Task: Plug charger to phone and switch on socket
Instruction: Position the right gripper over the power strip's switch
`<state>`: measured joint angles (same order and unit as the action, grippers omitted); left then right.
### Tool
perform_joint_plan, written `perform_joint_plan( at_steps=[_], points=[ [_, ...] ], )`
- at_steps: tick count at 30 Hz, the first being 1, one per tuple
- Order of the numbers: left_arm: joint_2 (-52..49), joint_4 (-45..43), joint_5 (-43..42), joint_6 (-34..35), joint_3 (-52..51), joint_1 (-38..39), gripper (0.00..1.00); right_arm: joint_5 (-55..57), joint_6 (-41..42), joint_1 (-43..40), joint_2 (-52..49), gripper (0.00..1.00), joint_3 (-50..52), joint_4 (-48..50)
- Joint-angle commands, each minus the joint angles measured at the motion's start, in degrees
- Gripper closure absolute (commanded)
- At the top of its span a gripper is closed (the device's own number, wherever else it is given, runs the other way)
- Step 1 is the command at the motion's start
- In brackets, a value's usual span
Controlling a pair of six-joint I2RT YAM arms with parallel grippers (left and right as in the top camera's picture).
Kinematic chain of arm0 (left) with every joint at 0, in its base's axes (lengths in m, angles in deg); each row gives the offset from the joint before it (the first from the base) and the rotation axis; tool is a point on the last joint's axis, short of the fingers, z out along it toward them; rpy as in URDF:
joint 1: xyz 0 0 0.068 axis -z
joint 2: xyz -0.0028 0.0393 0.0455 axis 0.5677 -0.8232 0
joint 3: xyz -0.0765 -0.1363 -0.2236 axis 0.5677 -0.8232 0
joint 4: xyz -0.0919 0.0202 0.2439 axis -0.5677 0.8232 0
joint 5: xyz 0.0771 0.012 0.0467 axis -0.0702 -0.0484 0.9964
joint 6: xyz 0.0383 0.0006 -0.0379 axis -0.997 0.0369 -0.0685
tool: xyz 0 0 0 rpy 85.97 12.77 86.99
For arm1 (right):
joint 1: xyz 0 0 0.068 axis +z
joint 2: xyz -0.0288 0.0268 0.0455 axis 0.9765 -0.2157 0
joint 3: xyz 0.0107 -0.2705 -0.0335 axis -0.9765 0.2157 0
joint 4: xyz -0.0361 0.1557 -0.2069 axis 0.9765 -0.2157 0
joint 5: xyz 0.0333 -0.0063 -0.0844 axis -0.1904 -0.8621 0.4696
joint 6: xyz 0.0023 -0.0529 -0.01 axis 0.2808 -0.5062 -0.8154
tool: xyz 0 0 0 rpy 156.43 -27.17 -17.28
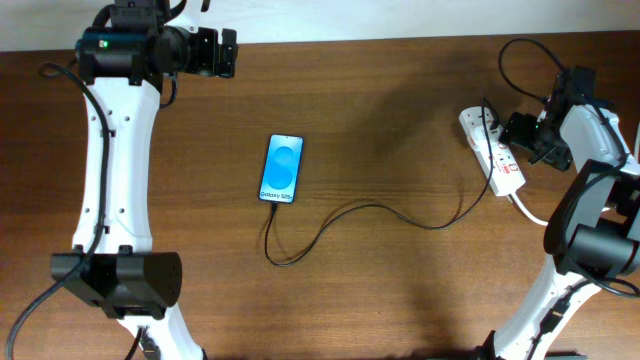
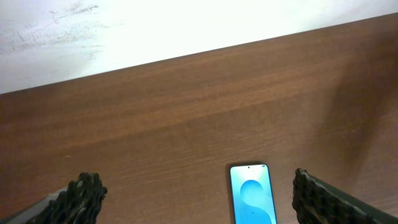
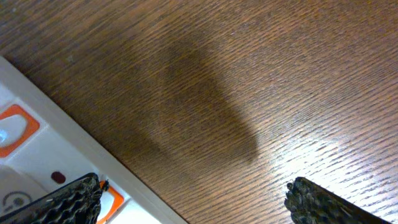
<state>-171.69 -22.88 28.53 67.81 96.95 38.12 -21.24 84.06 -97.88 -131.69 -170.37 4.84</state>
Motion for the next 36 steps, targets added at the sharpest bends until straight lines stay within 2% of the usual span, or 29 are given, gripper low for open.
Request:
perform_joint_plan(
  at_steps=[1, 5, 36],
  points=[
    [-0.1, -0.1, 0.4, -0.3, 0.1, 0.0, 0.01, -2.7, 1.0, 2.7, -2.1, 0.02, 1.4, -0.4],
    [-0.1, -0.1, 0.4, -0.3, 0.1, 0.0, 0.01, -7.3, -0.9, 2.8, -2.1, 0.02, 1.4, -1.4],
    [-0.1, -0.1, 0.4, -0.3, 0.1, 0.0, 0.00, -9.6, -1.9, 8.0, -2.1, 0.02, 1.4, -6.8]
  ],
)
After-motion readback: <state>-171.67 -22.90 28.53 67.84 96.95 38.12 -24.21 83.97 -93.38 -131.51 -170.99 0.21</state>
